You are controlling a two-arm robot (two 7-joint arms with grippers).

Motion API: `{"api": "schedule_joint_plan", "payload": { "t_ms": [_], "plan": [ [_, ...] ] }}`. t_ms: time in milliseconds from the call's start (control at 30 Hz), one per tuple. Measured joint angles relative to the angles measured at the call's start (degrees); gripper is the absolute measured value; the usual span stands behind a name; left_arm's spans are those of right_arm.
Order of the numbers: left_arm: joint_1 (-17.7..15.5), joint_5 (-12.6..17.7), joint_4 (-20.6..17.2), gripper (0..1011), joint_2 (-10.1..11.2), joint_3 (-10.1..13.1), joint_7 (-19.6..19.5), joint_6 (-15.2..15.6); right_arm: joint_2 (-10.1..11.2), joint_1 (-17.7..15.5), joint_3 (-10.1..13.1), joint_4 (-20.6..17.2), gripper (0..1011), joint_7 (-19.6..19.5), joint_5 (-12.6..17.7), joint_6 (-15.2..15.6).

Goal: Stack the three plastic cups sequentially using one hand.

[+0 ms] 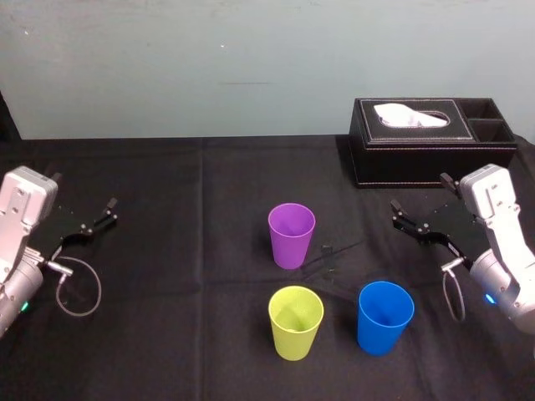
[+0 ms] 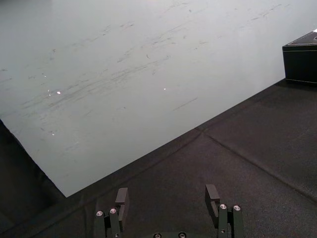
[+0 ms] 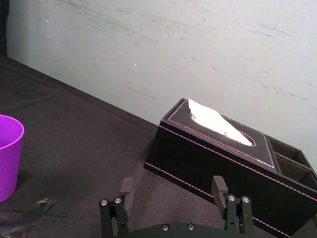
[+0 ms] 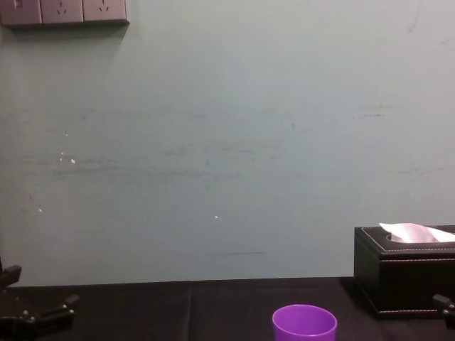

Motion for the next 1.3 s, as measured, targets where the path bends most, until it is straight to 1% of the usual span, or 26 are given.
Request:
{"api": "schedule_joint_plan", "payload": {
  "t_ms": [800,867,1000,1100,1133,1167,1200,1233,1300],
  "plan": [
    [0.0,0.0,0.0,1011,0.0,0.0,0.0,0.0,0.0,0.0,0.0,0.0,1004,0.0,0.0,0.0],
    [0.0,0.0,0.0,1011,0.0,0.0,0.0,0.0,0.0,-0.2,0.4,-0.2,1004,0.3,0.2,0.0],
    [0.0,0.0,0.0,1011,0.0,0.0,0.0,0.0,0.6,-1.5,1.9,-1.7,1004,1.9,1.6,-0.6],
    [0.0,0.0,0.0,1011,0.0,0.0,0.0,0.0,2.0,-3.5,3.8,-4.0,1004,4.1,3.7,-1.1],
    [0.0,0.0,0.0,1011,0.0,0.0,0.0,0.0,2.3,-3.9,4.0,-4.4,1004,4.4,4.0,-1.2],
    [0.0,0.0,0.0,1012,0.0,0.0,0.0,0.0,3.0,-4.9,4.9,-5.6,1004,5.3,4.9,-1.4],
    [0.0,0.0,0.0,1011,0.0,0.0,0.0,0.0,3.0,-4.9,4.9,-5.6,1004,5.3,4.9,-1.4],
    [0.0,0.0,0.0,1011,0.0,0.0,0.0,0.0,4.0,-6.2,5.8,-6.9,1004,6.3,5.8,-1.8],
    [0.0,0.0,0.0,1011,0.0,0.0,0.0,0.0,5.0,-7.5,6.7,-8.1,1004,7.4,6.7,-2.3]
  ]
}}
